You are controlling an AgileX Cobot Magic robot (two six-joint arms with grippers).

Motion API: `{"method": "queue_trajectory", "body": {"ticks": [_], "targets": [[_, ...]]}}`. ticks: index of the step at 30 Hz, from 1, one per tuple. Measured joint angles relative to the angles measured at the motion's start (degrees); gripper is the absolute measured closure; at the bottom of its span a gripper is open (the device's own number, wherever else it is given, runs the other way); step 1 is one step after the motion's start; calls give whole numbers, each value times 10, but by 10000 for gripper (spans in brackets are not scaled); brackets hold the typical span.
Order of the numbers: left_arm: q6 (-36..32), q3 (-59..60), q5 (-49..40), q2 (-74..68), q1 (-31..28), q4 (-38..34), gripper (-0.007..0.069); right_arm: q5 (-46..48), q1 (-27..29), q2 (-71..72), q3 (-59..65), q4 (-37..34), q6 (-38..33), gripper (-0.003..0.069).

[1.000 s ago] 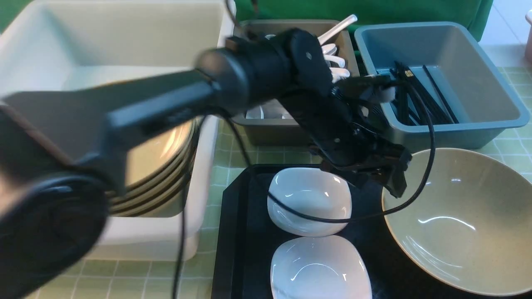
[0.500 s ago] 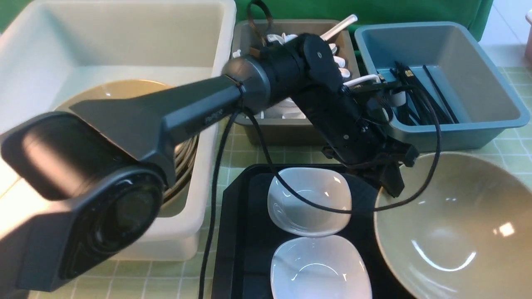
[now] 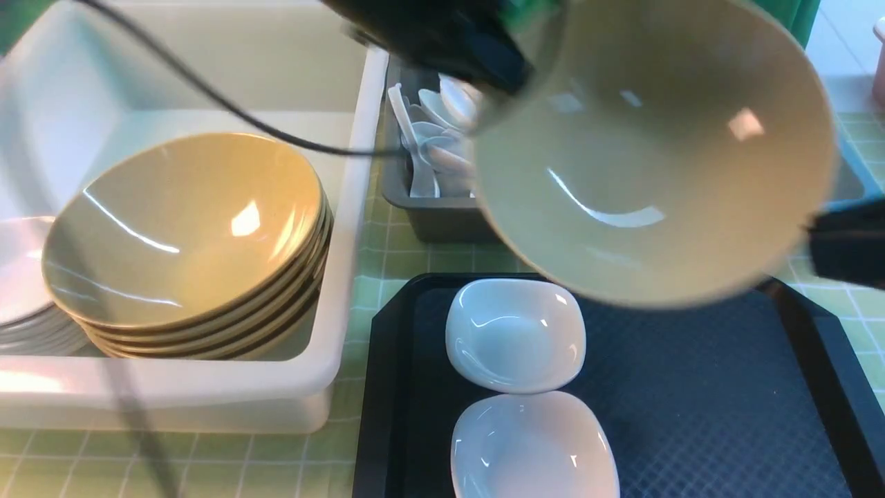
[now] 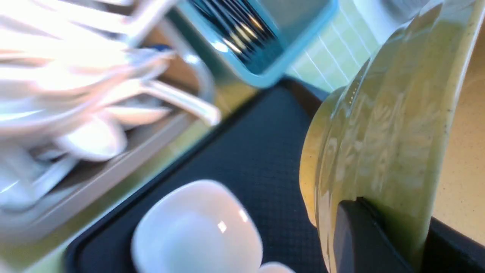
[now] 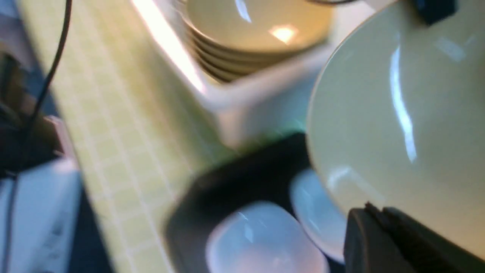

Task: On green table put chopsticks spoon bowls plates into blue grey white boxes.
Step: 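Place the tan bowl onto the bowl stack in the left bin with the left gripper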

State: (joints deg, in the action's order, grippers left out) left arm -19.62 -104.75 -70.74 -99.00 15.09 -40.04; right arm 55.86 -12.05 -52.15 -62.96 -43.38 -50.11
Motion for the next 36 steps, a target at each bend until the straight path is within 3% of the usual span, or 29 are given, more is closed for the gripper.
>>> {"method": "queue_trajectory", "body": {"ticks": [2, 7, 12, 15, 21, 30, 36], "targets": [[4, 38, 0, 35, -31, -2, 607, 2, -3, -16, -5, -16, -14, 612], [8, 235, -3, 172, -215, -11, 607, -7, -65, -75, -35, -29, -44, 603], [-15, 362, 11, 237, -440, -81, 607, -55, -160, -119, -45, -31, -51, 600], [-24, 399, 21, 244, -507, -117, 607, -65, -195, -147, -45, -31, -51, 598], [-16, 419, 43, 226, -515, -96, 607, -74, -205, -162, -45, -29, -52, 592], [82, 423, 73, 215, -472, 38, 607, -80, -205, -159, -45, -29, -52, 580], [128, 423, 78, 215, -465, 46, 602, -83, -205, -159, -45, -29, -52, 573]]}}
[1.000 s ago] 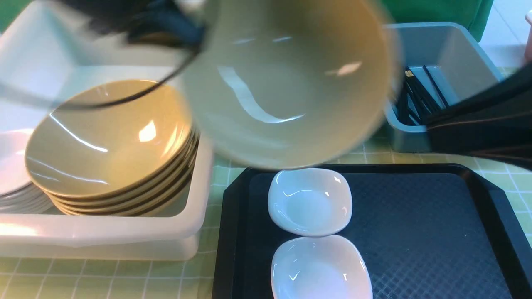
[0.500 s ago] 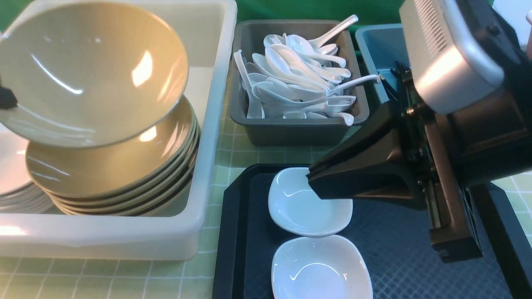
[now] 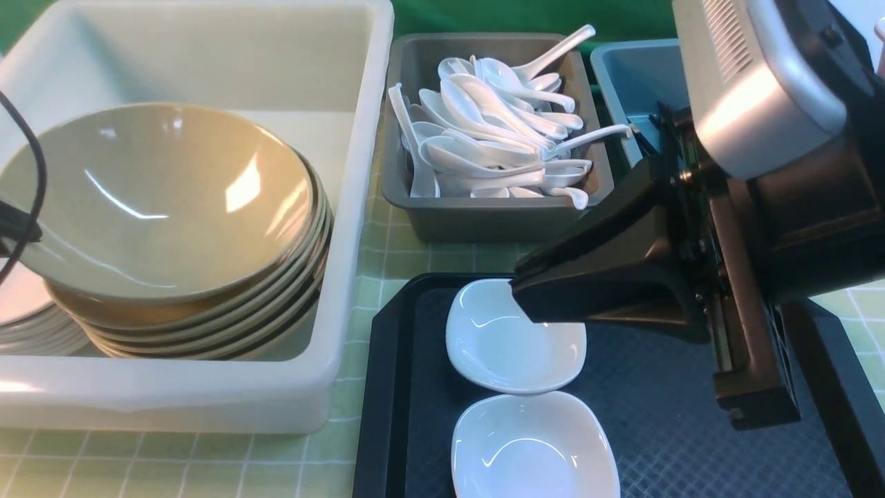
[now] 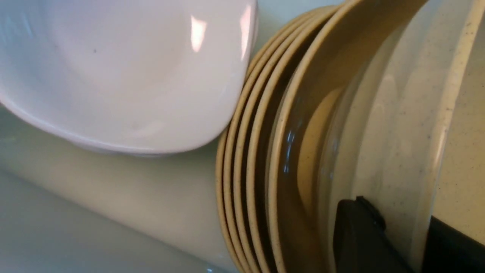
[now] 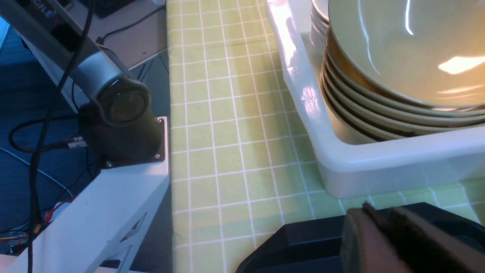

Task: On green table put chopsticks spoon bowls plates into blue grey white boxes.
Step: 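Place the tan bowl onto the bowl stack in the left bin with the left gripper, then grasp the small white bowl on the black tray by its rim with the left gripper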

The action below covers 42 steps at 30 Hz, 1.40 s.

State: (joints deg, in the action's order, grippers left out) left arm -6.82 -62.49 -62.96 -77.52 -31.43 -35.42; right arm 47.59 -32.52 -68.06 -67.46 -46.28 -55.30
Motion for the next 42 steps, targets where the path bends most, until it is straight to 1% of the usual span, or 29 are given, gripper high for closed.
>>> {"method": "queue_trajectory", "body": {"ticks": [2, 4, 6, 9, 10, 11, 12, 13, 15, 16, 18, 19, 21, 24, 26, 27, 29, 30, 31, 32, 33, 34, 35, 38, 42], "targets": [[16, 0, 4, 0, 11, 11, 581, 1, 0, 0, 0, 0, 0, 570], [35, 0, 9, 0, 24, 37, 549, 0, 0, 0, 0, 0, 1, 570], [54, 0, 12, 0, 38, 63, 505, 1, 0, 0, 0, 0, 6, 570], [96, 0, 13, 0, 57, 111, 409, 3, 0, 0, 0, 0, 12, 568], [112, 0, 13, 0, 64, 130, 359, 3, 0, 0, 0, 0, 12, 566], [116, 0, 13, 0, 65, 137, 351, 3, 0, 0, 0, 0, 12, 566], [130, 0, 13, 0, 72, 164, 280, 4, 0, 0, 0, 0, 13, 564], [138, -2, 12, 0, 79, 180, 228, 4, 0, 0, 0, 0, 13, 563], [142, -15, 5, 0, 89, 209, 142, 4, 0, 5, 0, 3, 13, 559], [142, -18, 4, 0, 90, 212, 142, 4, 0, 6, 0, 4, 13, 559], [146, -42, -12, 0, 96, 241, 67, 4, 0, 15, 0, 15, 16, 559], [154, -71, -32, 0, 97, 269, 23, 4, 0, 27, 0, 35, 28, 558], [159, -115, -60, 0, 97, 298, -22, 5, 0, 46, 0, 63, 52, 558], [160, -162, -74, 1, 106, 301, -31, 7, 0, 67, 0, 109, 90, 558], [134, -189, -74, 9, 147, 258, -27, 16, 0, 96, 0, 162, 145, 554], [121, -191, -75, 13, 167, 234, -24, 21, 0, 105, 0, 175, 165, 553], [89, -191, -77, 17, 231, 169, -22, 27, 0, 121, 2, 194, 191, 550], [68, -186, -75, 15, 277, 129, -19, 28, 0, 131, 6, 199, 200, 549], [65, -183, -68, 13, 309, 115, -15, 30, 0, 137, 9, 200, 208, 549], [62, -181, -66, 11, 317, 107, -13, 30, 0, 137, 10, 200, 208, 549], [57, -177, -41, -4, 390, 85, 16, 34, 0, 145, 17, 202, 218, 549], [55, -176, -38, -9, 398, 82, 18, 34, 0, 145, 18, 202, 218, 549], [52, -176, -17, -32, 460, 77, 39, 38, 0, 147, 21, 203, 223, 547], [51, -176, 19, -93, 547, 72, 79, 52, 0, 148, 24, 206, 224, 543], [51, -200, 29, -194, 615, 81, 106, 64, 0, 148, 24, 207, 224, 538]]}}
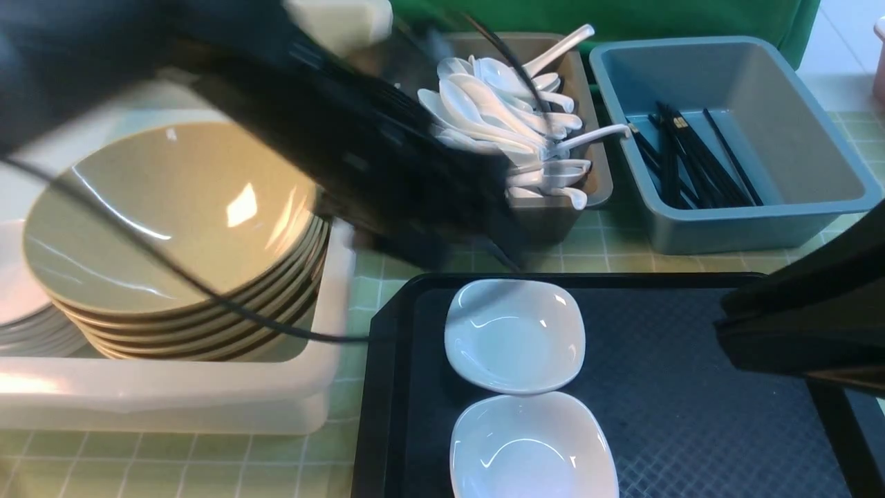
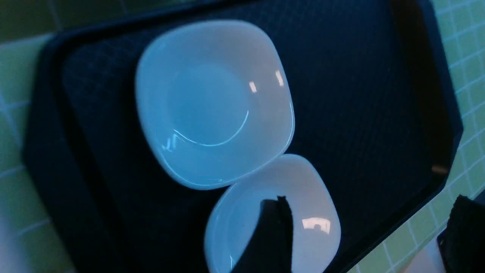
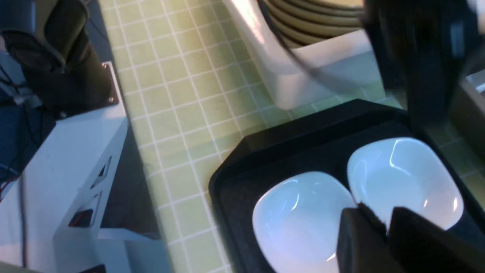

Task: On green table put chopsticks spoon bowls plates into blue grey white boxes.
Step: 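Grasp the small white bowl on the black tray by its rim with the left gripper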

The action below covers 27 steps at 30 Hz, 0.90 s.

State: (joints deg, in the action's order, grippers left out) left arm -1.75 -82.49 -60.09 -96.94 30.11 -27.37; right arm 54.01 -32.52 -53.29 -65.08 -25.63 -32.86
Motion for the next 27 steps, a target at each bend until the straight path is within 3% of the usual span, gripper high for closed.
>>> {"method": "queue_trajectory", "body": {"ticks": [12, 18, 22, 23, 24, 25, 26, 27], "targets": [[64, -116, -36, -207, 20, 164, 106, 10, 0, 0, 0, 1, 0, 529], [85, -120, -26, -237, 20, 183, 123, 12, 0, 0, 0, 1, 0, 528], [78, -120, -21, -254, 13, 150, 262, 12, 0, 0, 0, 2, 0, 523], [75, -120, -21, -257, 9, 141, 351, 12, 0, 0, 0, 2, 0, 520], [75, -120, -21, -257, 8, 140, 351, 12, 0, 0, 0, 2, 0, 520], [71, -120, -20, -257, 1, 133, 484, 12, 0, 0, 0, 2, 0, 518], [71, -120, -20, -257, 0, 133, 498, 12, 0, 0, 0, 2, 0, 518], [65, -120, -20, -254, -10, 118, 561, 12, 0, 0, 0, 2, 0, 517]]}}
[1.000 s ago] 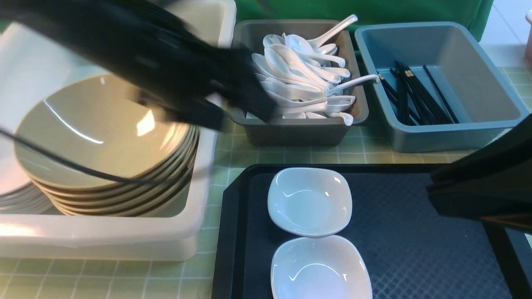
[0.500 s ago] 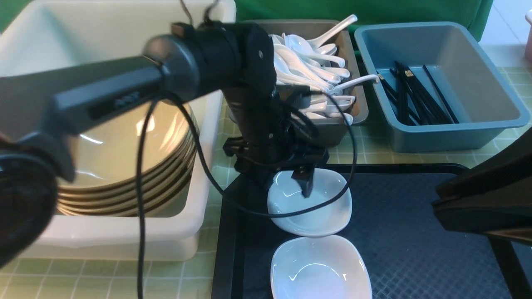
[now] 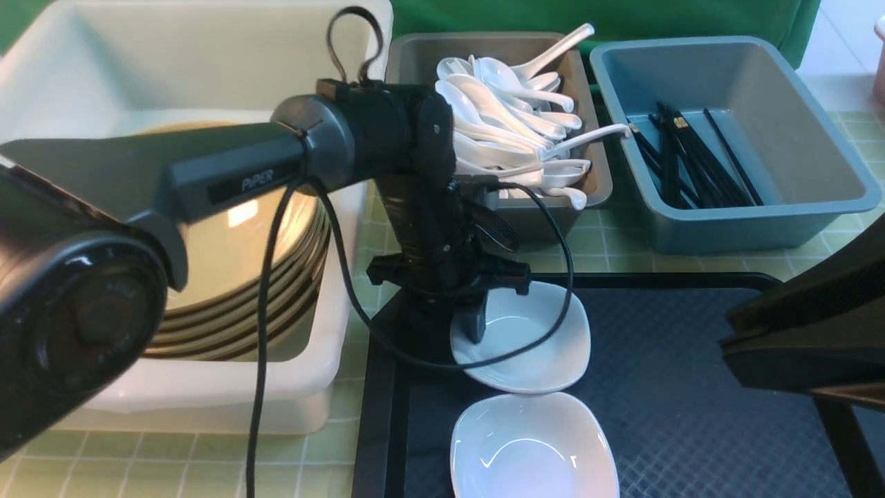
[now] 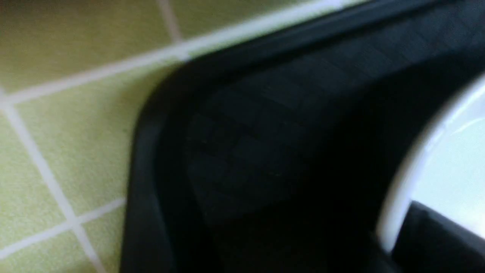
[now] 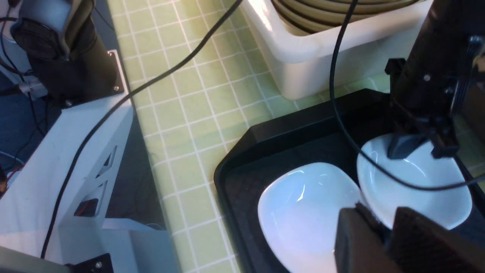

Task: On green table put chopsticks spoon bowls plates into blue grey white boxes.
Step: 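Grasp the small white bowl on the black tray by its rim with the left gripper, then place the white bowl into the white bin with the other dishes with the left gripper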

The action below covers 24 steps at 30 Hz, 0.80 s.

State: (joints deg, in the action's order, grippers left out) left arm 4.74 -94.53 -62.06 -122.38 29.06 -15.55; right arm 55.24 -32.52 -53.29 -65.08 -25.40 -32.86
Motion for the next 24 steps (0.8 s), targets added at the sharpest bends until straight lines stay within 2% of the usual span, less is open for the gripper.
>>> {"method": "queue_trajectory", "body": {"ticks": [4, 10, 17, 18, 19, 20, 23, 24], "targets": [[-36, 0, -10, 23, -15, -35, 610, -1, 0, 0, 0, 0, 0, 517], [-86, 1, -23, 110, -19, -79, 610, -16, 0, 0, 0, 0, 0, 514], [-91, 1, -55, 273, -53, -68, 610, -68, 0, 0, 0, -2, -21, 510], [-92, 1, -63, 298, -69, -67, 610, -76, 0, 0, 0, -3, -31, 510], [-92, 1, -75, 347, -111, -66, 610, -93, 0, -1, 0, -5, -48, 510], [-93, 1, -77, 352, -117, -66, 610, -95, 0, -1, 0, -5, -50, 510], [-93, 1, -96, 429, -232, -59, 610, -115, 0, -17, -1, -24, -95, 525], [-93, 1, -96, 432, -248, -58, 610, -116, 0, -18, -1, -26, -97, 529]]}}
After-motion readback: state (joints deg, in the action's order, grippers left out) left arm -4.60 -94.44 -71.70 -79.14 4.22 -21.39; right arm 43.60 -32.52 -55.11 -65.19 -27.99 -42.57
